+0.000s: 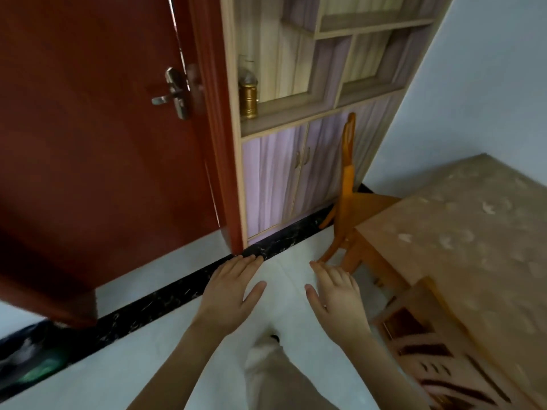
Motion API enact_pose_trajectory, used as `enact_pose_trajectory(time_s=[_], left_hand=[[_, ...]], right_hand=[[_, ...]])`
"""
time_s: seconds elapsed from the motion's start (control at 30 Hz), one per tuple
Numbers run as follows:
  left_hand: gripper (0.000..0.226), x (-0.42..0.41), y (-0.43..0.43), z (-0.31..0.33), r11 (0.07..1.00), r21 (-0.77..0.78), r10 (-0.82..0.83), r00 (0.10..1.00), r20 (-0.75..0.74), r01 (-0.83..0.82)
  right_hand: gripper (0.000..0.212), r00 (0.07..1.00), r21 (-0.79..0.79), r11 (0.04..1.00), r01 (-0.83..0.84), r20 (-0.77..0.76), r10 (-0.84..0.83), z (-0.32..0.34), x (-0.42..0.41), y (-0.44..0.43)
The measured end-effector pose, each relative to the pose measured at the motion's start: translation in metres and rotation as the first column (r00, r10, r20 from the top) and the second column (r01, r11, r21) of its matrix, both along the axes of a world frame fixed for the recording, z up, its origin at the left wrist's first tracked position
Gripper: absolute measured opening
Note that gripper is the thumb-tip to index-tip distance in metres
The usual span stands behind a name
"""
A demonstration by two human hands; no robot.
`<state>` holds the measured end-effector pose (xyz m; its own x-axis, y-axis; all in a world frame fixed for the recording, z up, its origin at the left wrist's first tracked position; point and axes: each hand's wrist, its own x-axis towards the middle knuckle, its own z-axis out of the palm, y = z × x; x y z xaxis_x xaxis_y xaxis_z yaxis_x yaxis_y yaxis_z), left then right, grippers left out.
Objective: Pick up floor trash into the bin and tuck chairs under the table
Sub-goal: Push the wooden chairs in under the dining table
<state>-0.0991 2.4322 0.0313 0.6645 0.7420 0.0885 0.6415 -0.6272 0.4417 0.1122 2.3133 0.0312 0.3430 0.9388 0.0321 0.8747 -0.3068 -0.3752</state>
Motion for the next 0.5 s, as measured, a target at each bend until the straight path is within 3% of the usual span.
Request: enact_pose_trajectory(time_s=[0.27,0.5], left_hand=[[0.054,0.109,0.164,0.033,0.991,0.06,-0.125,0.991,0.042,0.122],[0.052,0.195,0.264,0.026,0.959,0.038,-0.283,0.954,0.098,0.28]], right_hand=[[0.059,0.993,0.067,0.991,0.116,-0.014,-0.115,0.027,0.093,0.146],[0.058,0.971,0.049,0.97,0.238,-0.015,-0.238,0.024,0.158,0.213]])
